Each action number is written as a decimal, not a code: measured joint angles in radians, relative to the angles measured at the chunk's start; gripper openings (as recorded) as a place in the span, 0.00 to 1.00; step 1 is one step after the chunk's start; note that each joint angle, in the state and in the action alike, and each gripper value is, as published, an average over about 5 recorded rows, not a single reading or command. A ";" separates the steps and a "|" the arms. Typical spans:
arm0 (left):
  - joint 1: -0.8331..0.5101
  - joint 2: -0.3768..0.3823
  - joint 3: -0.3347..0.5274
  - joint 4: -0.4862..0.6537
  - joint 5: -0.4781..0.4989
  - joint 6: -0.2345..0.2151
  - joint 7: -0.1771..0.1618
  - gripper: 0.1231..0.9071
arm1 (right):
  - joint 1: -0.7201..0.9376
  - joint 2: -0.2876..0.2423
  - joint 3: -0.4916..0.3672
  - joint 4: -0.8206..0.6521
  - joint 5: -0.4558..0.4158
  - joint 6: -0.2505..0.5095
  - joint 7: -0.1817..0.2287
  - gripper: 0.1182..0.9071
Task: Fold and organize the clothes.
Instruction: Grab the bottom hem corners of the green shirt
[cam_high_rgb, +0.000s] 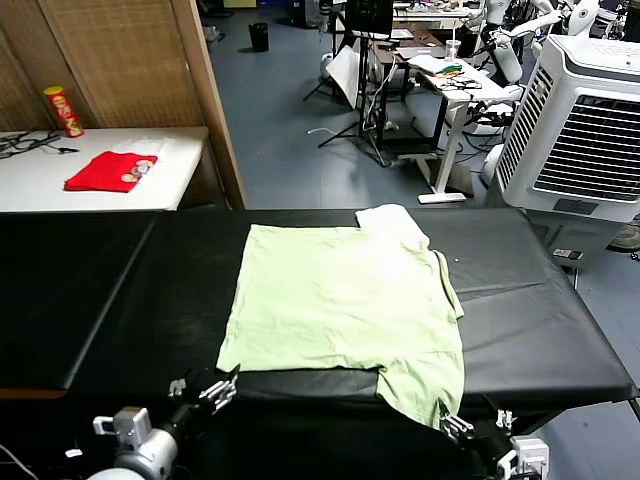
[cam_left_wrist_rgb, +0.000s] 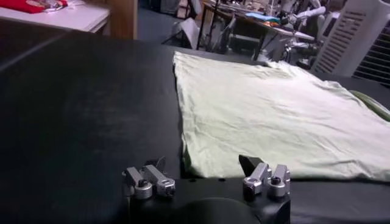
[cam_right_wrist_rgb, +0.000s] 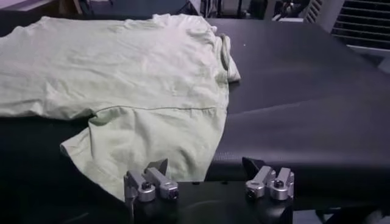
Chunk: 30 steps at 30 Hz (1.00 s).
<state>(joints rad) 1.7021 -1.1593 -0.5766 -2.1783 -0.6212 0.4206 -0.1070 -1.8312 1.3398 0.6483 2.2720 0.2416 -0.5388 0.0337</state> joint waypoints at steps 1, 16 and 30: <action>-0.001 0.000 0.000 0.000 -0.001 0.000 0.000 0.86 | 0.001 0.000 -0.001 -0.001 -0.001 0.000 0.001 0.85; -0.011 -0.025 0.006 0.026 0.046 0.004 0.023 0.74 | -0.001 0.014 -0.013 -0.009 -0.016 -0.001 0.015 0.10; 0.005 -0.045 0.014 0.011 0.072 -0.020 0.046 0.00 | -0.083 0.035 0.004 0.078 -0.029 0.027 0.037 0.00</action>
<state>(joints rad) 1.7075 -1.2041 -0.5629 -2.1672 -0.5493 0.4009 -0.0605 -1.9140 1.3752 0.6519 2.3499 0.2130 -0.5123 0.0710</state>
